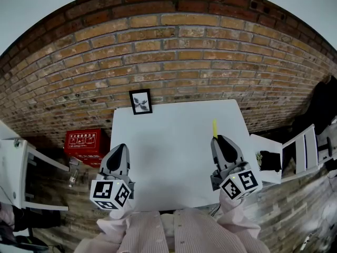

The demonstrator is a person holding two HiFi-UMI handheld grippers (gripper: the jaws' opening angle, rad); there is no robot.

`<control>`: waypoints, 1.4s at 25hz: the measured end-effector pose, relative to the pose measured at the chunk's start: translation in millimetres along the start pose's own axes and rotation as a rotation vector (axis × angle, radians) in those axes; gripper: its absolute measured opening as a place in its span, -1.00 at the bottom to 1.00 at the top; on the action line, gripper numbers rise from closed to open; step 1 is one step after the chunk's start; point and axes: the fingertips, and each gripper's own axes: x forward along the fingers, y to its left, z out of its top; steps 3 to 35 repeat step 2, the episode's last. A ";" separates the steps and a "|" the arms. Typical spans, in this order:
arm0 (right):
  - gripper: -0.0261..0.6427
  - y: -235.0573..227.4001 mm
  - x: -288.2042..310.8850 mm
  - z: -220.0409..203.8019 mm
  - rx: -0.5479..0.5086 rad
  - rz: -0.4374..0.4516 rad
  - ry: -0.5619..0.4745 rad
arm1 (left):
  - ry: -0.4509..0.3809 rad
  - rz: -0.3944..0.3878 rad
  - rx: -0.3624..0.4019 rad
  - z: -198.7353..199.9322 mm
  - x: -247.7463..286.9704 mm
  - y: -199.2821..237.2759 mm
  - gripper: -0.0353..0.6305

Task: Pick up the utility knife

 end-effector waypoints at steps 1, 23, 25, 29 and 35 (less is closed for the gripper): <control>-0.72 -0.1 -0.1 -0.3 -0.001 -0.001 0.001 | 0.001 0.001 0.002 -0.4 0.0 0.3 -0.91; -0.72 -0.2 -0.3 -0.7 -0.002 -0.001 0.002 | 0.002 0.003 0.004 -0.8 0.0 0.6 -0.91; -0.72 -0.2 -0.3 -0.7 -0.002 -0.001 0.002 | 0.002 0.003 0.004 -0.8 0.0 0.6 -0.91; -0.72 -0.2 -0.3 -0.7 -0.002 -0.001 0.002 | 0.002 0.003 0.004 -0.8 0.0 0.6 -0.91; -0.72 -0.2 -0.3 -0.7 -0.002 -0.001 0.002 | 0.002 0.003 0.004 -0.8 0.0 0.6 -0.91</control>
